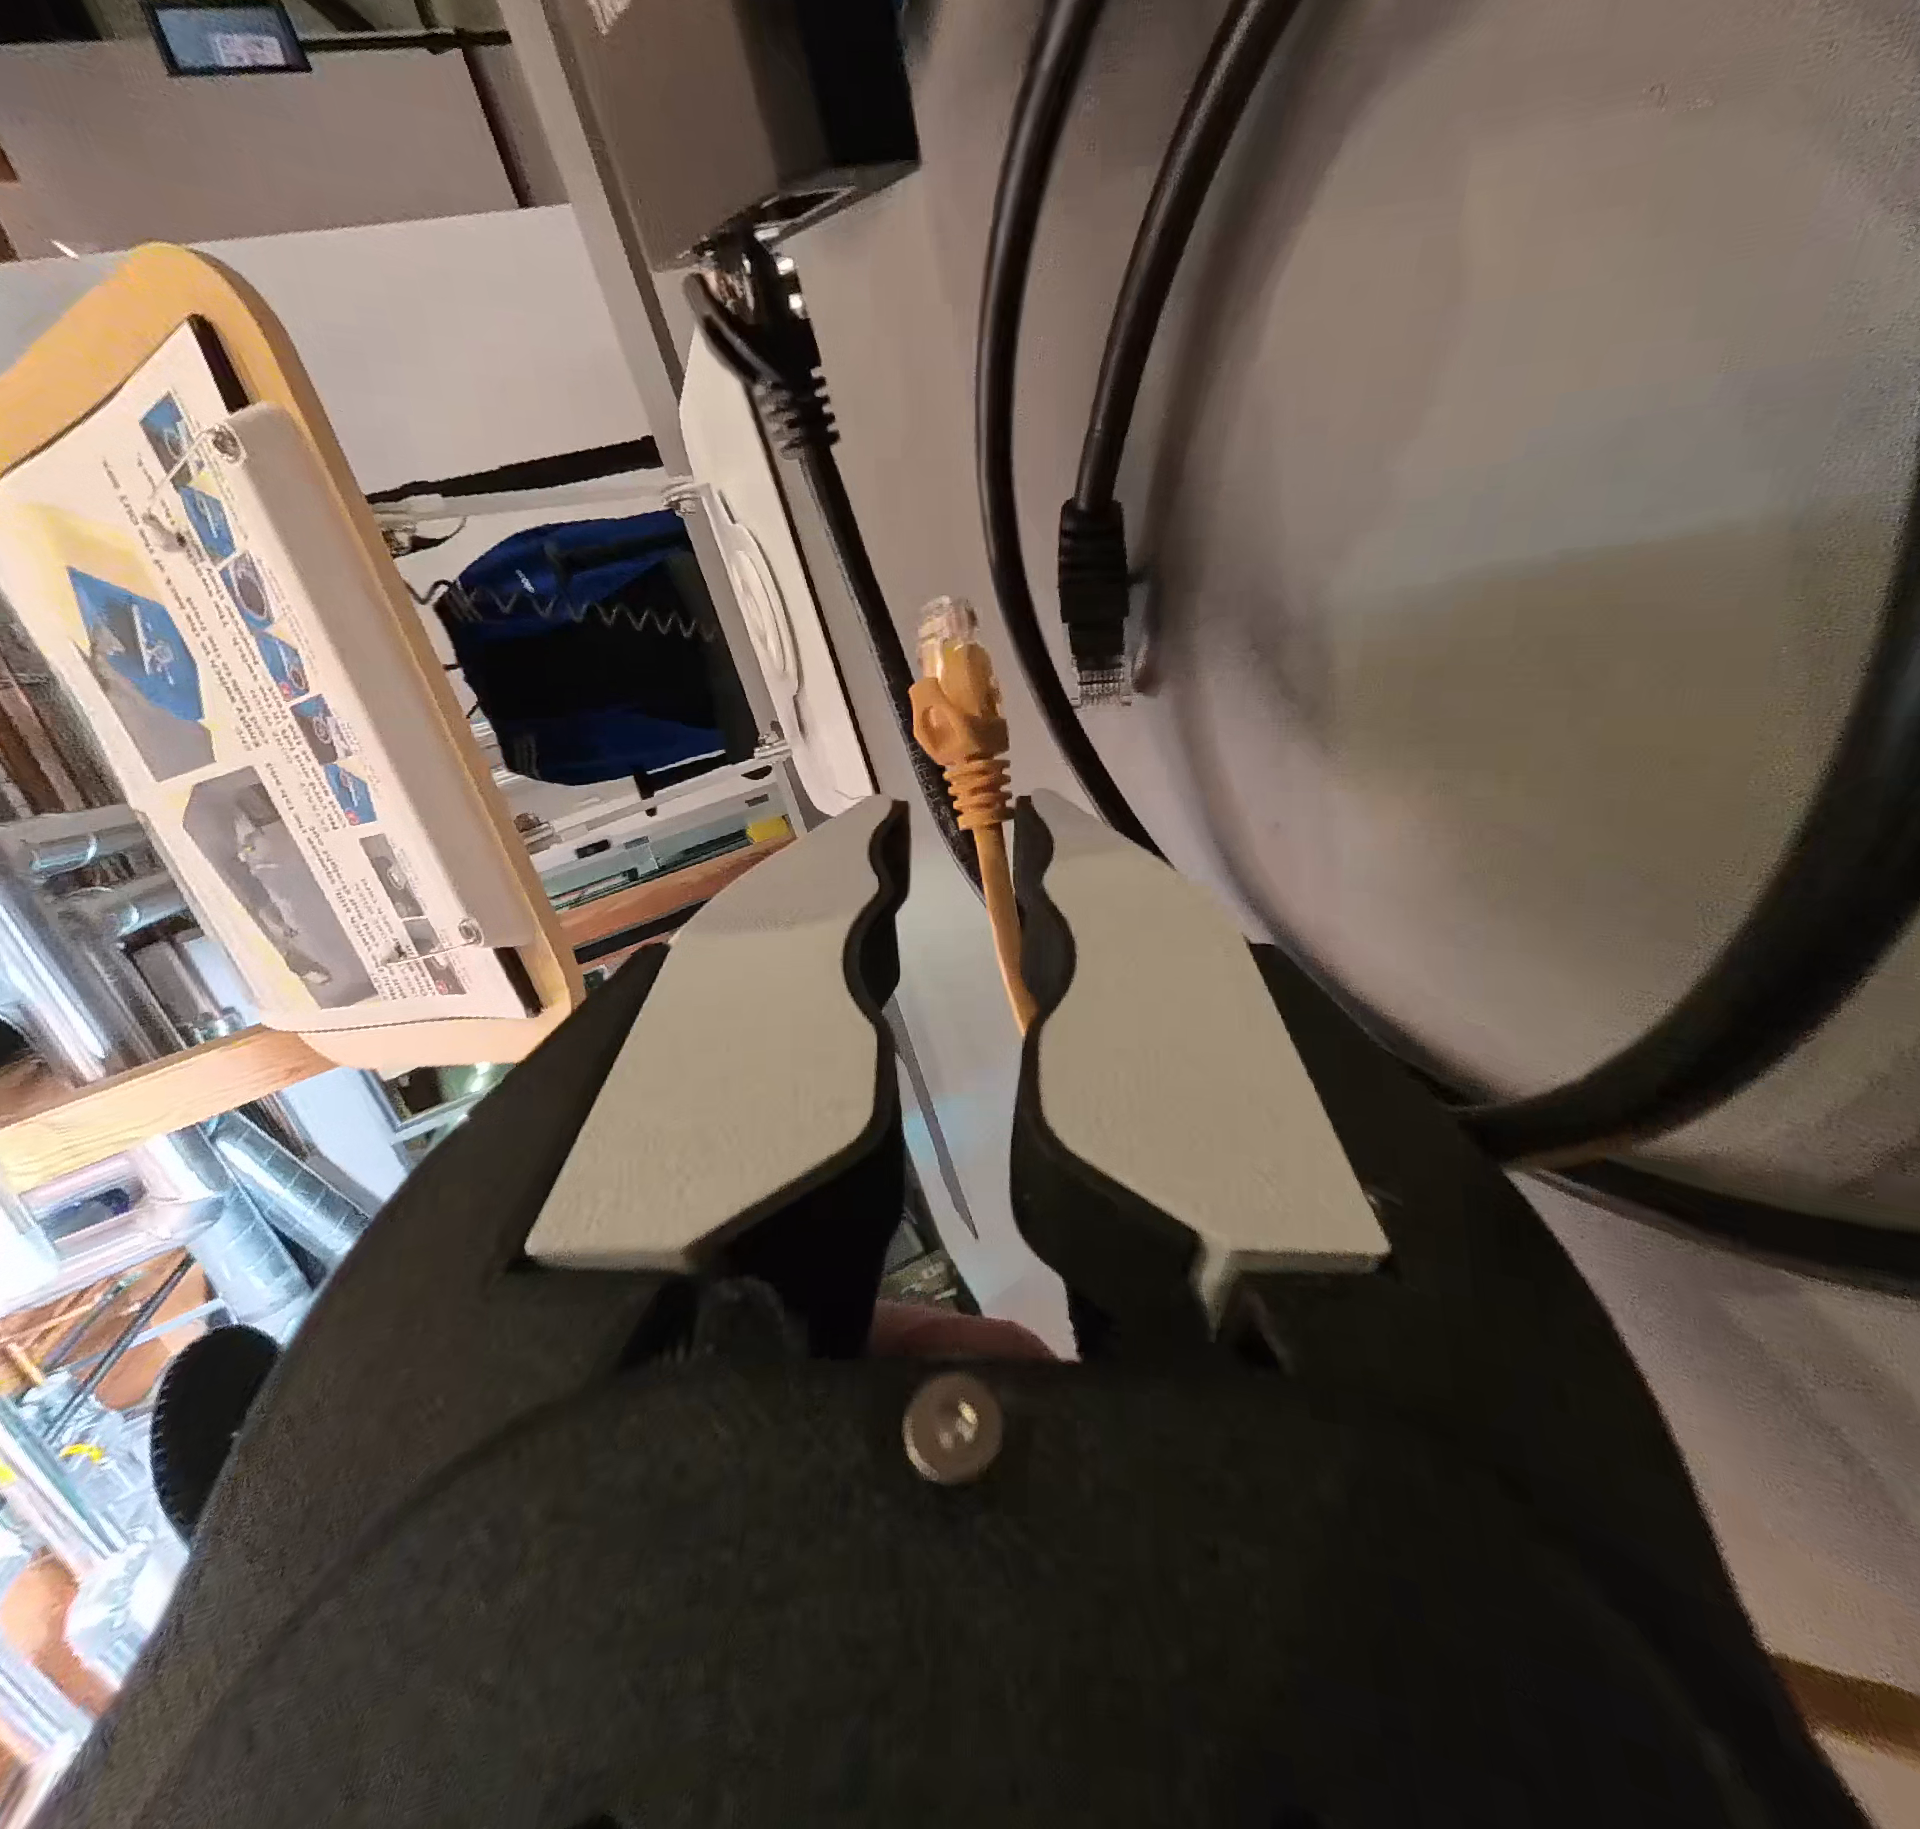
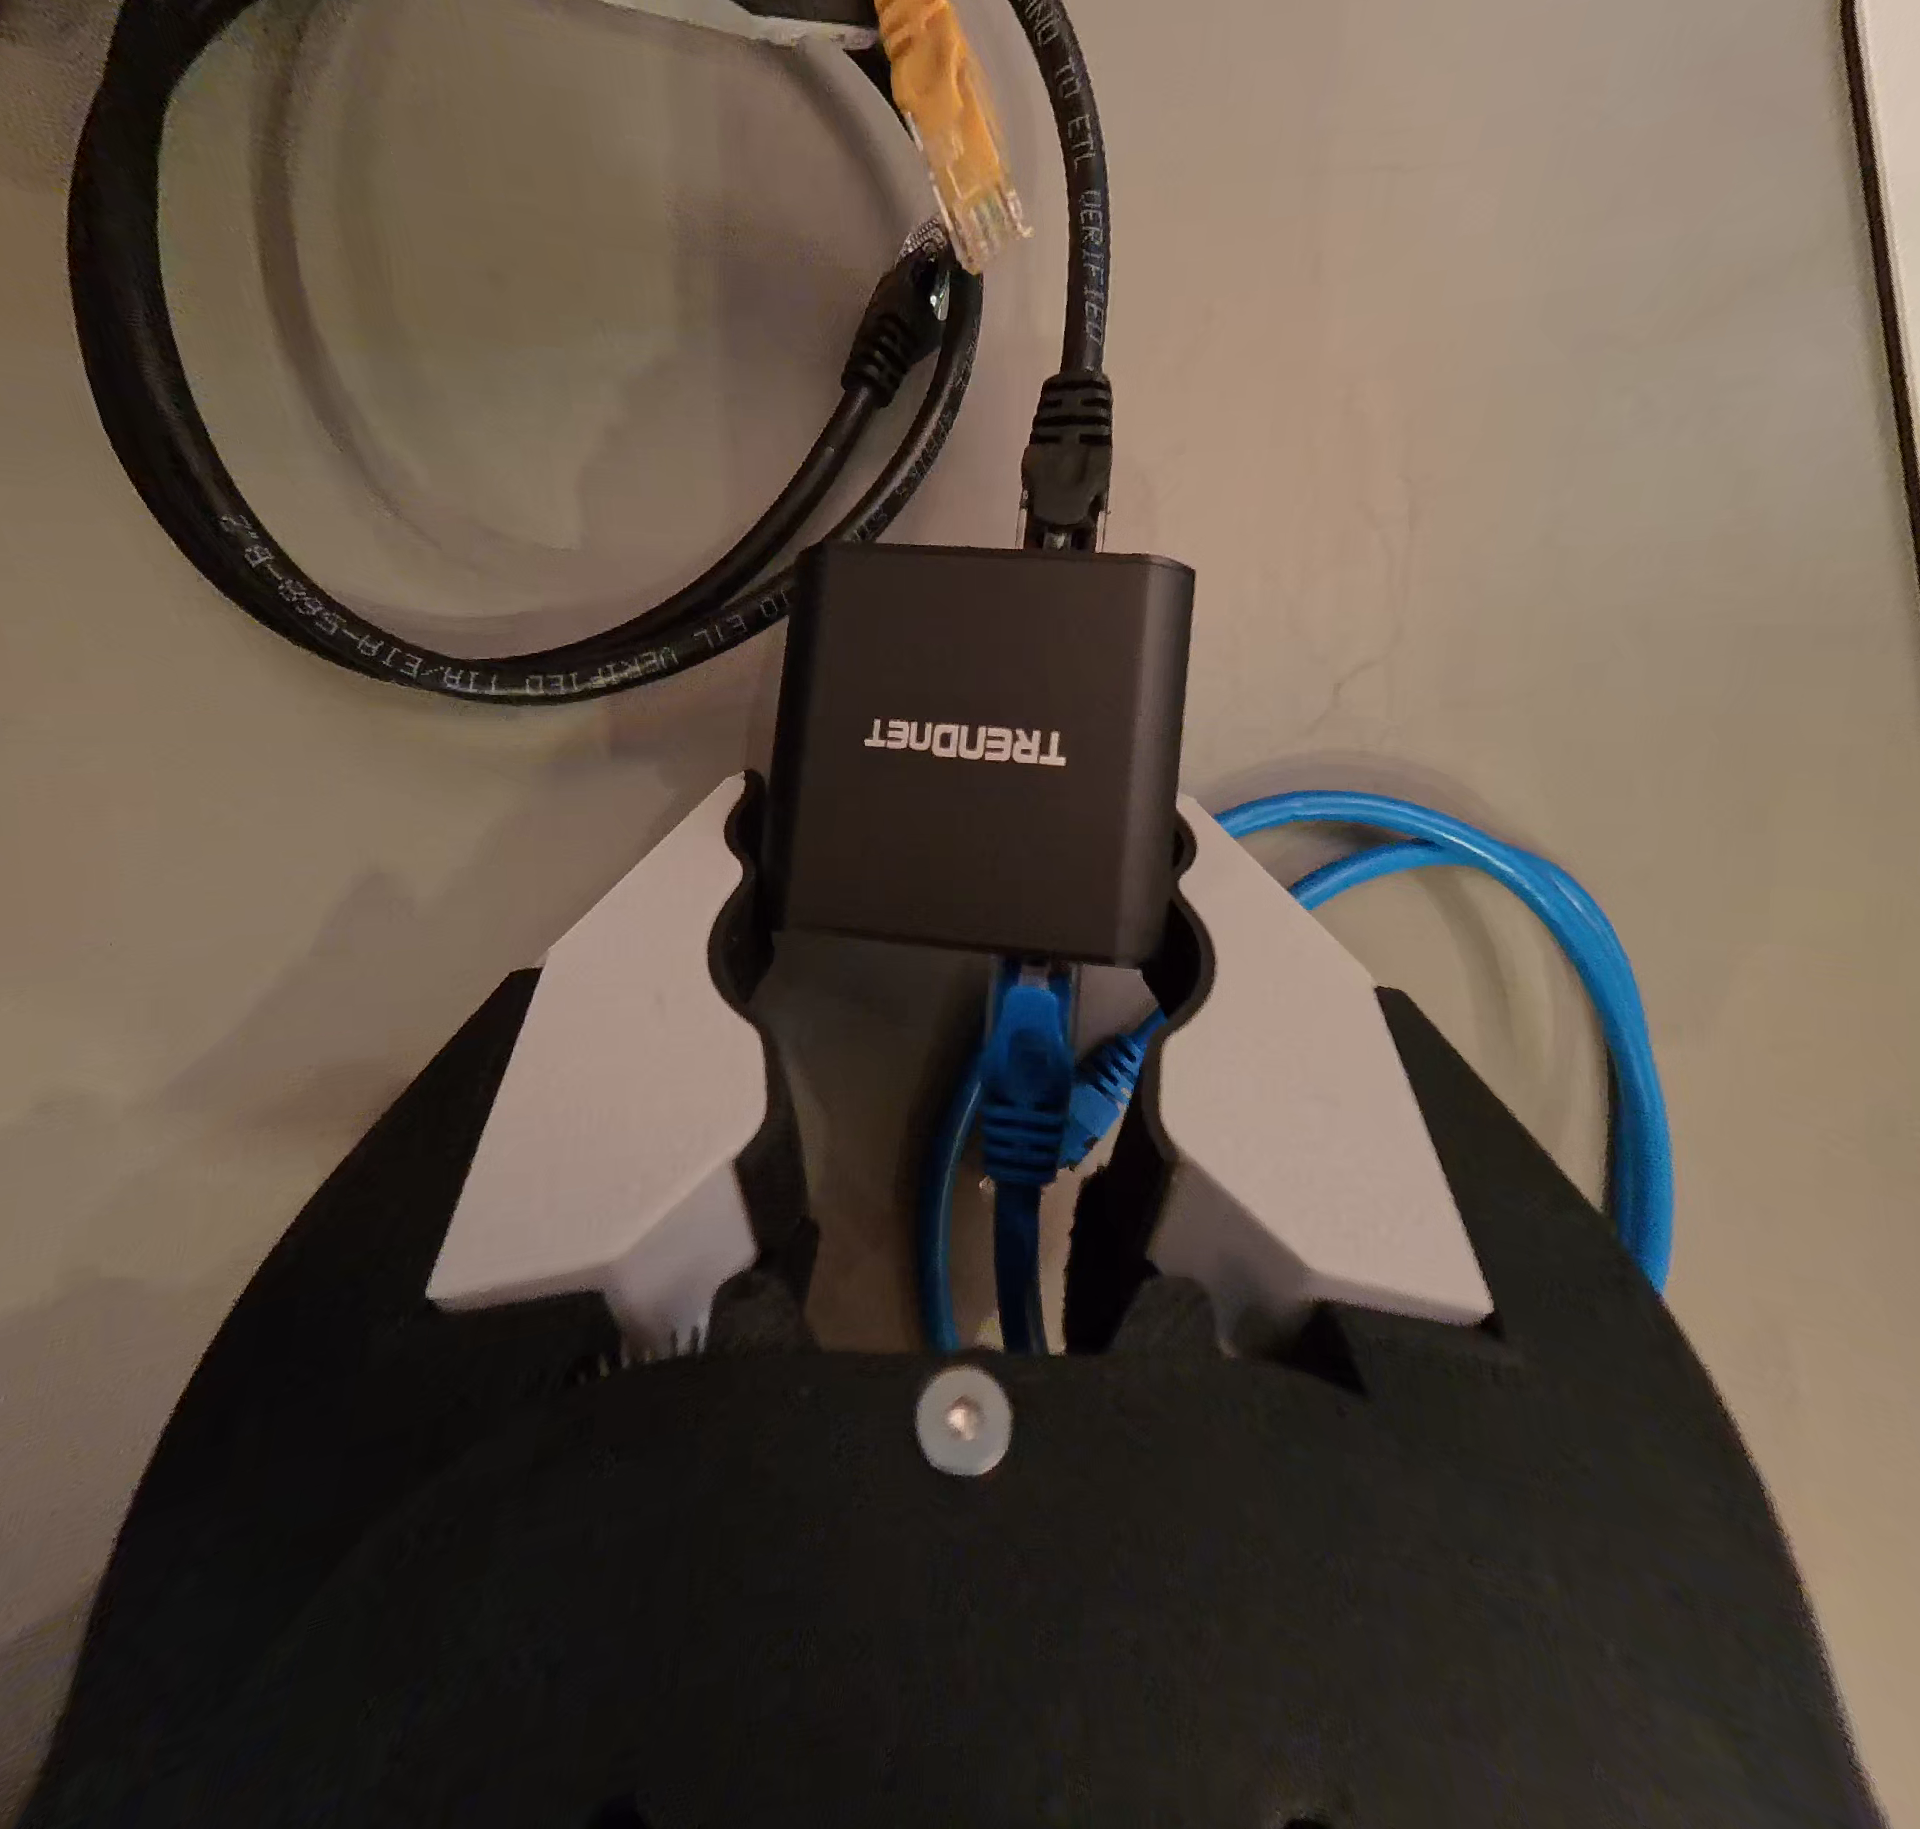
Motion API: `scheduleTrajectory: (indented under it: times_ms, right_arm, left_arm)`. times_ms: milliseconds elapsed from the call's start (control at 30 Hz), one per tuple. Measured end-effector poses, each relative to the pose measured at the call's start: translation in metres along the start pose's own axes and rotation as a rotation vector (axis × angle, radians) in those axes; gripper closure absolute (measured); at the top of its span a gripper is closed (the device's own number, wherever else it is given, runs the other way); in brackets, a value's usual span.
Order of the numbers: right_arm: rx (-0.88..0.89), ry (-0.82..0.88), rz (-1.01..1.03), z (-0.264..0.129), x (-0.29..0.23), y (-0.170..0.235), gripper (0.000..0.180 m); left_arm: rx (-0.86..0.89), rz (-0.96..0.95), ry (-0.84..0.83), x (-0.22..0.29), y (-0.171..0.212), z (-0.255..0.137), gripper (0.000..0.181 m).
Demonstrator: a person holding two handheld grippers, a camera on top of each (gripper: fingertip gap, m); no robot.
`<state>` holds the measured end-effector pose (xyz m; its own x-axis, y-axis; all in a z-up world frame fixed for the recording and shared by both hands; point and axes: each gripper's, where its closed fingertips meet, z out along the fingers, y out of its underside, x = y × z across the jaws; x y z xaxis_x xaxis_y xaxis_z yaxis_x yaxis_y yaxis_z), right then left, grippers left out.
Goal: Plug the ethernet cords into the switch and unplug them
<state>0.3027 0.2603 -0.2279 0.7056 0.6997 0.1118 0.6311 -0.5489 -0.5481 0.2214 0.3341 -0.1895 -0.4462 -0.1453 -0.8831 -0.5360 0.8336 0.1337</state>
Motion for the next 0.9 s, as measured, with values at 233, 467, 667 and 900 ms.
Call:
scheduleTrajectory:
  times_ms: [233, 467, 667, 900]
  right_arm:
    - [0.009, 0.003, 0.000, -0.002, 0.001, -0.001, 0.110]
    - [0.018, 0.002, 0.004, -0.003, 0.001, -0.001, 0.110]
    - [0.061, -0.010, -0.001, -0.007, 0.000, -0.009, 0.109]
    - [0.108, -0.031, -0.011, -0.010, -0.003, -0.016, 0.109]
  left_arm:
    - [-0.044, 0.070, 0.018, 0.002, 0.003, 0.011, 0.169]
    - [-0.003, 0.020, 0.052, -0.005, -0.001, 0.008, 0.171]
    - [0.065, -0.072, 0.193, -0.022, -0.013, -0.014, 0.172]
    - [0.102, -0.147, 0.279, -0.036, -0.035, -0.022, 0.172]
